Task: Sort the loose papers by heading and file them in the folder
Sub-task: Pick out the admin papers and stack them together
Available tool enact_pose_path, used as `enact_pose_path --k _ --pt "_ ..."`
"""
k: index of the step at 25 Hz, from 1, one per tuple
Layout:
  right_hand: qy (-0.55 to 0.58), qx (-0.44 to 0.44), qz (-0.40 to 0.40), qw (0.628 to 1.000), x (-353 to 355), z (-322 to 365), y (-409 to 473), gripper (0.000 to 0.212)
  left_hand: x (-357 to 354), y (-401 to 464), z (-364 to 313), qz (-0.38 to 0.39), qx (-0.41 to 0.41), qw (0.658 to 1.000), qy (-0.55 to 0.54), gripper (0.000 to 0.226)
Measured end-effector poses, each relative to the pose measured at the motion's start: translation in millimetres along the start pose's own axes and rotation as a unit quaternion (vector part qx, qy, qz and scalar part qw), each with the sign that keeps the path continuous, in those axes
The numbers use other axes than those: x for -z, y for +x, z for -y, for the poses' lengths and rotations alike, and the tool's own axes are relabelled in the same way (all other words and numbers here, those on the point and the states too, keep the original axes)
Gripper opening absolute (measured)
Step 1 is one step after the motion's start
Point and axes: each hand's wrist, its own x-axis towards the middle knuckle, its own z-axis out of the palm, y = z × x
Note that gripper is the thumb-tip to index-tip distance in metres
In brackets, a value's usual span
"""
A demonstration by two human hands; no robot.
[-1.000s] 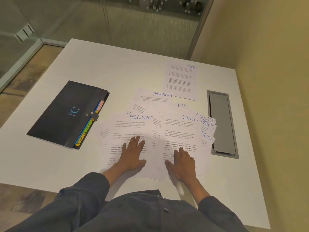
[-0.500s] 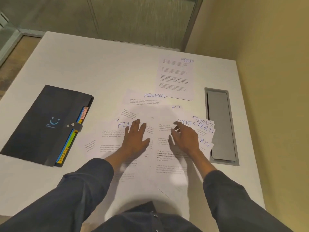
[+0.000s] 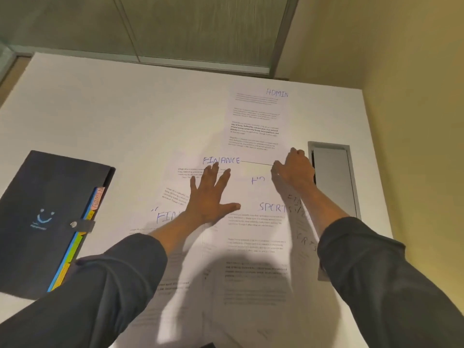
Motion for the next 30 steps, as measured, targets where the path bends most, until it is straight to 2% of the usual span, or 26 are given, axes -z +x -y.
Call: enact_pose_path --k 4,8,12,16,19,22,25,27,30 --pt "-0.03 -0.033 0.039 0.998 0.0 3.9 32.0 0.062 26.1 53.5 3.0 -0.012 0.035 0.999 0.027 0.094" --pt "-0.024 -0.068 0.034 0.997 -2.6 11.2 51.3 0.053 37.9 90.0 5.5 0.06 0.045 0.997 0.019 0.089" --pt "0.001 -0.071 -0.005 0.997 -11.1 16.0 57.8 0.048 33.9 95.1 -2.0 0.069 0.039 0.996 0.045 0.095" --pt "0.114 -0.119 0.002 0.986 -13.9 17.0 68.3 0.061 37.2 98.9 -4.1 0.091 0.046 0.992 0.08 0.1" --pt "0.26 -0.144 0.043 0.954 -11.2 17.9 78.9 0.071 37.8 96.7 -4.3 0.096 0.041 0.99 0.092 0.098" --pt "0.39 -0.148 0.032 0.908 -3.3 14.7 87.8 0.051 36.5 96.4 -2.3 0.095 0.046 0.991 0.084 0.096" --pt "0.379 -0.131 0.011 0.916 7.0 13.0 88.1 0.032 35.8 95.1 -2.7 0.091 0.048 0.992 0.068 0.096" --pt "0.363 -0.095 -0.018 0.927 12.4 12.4 87.0 0.031 38.8 94.9 0.0 0.093 0.054 0.994 0.026 0.09" --pt "0.404 -0.041 -0.06 0.912 28.7 11.9 77.0 0.029 51.6 93.4 8.5 0.069 0.075 0.991 -0.087 0.083"
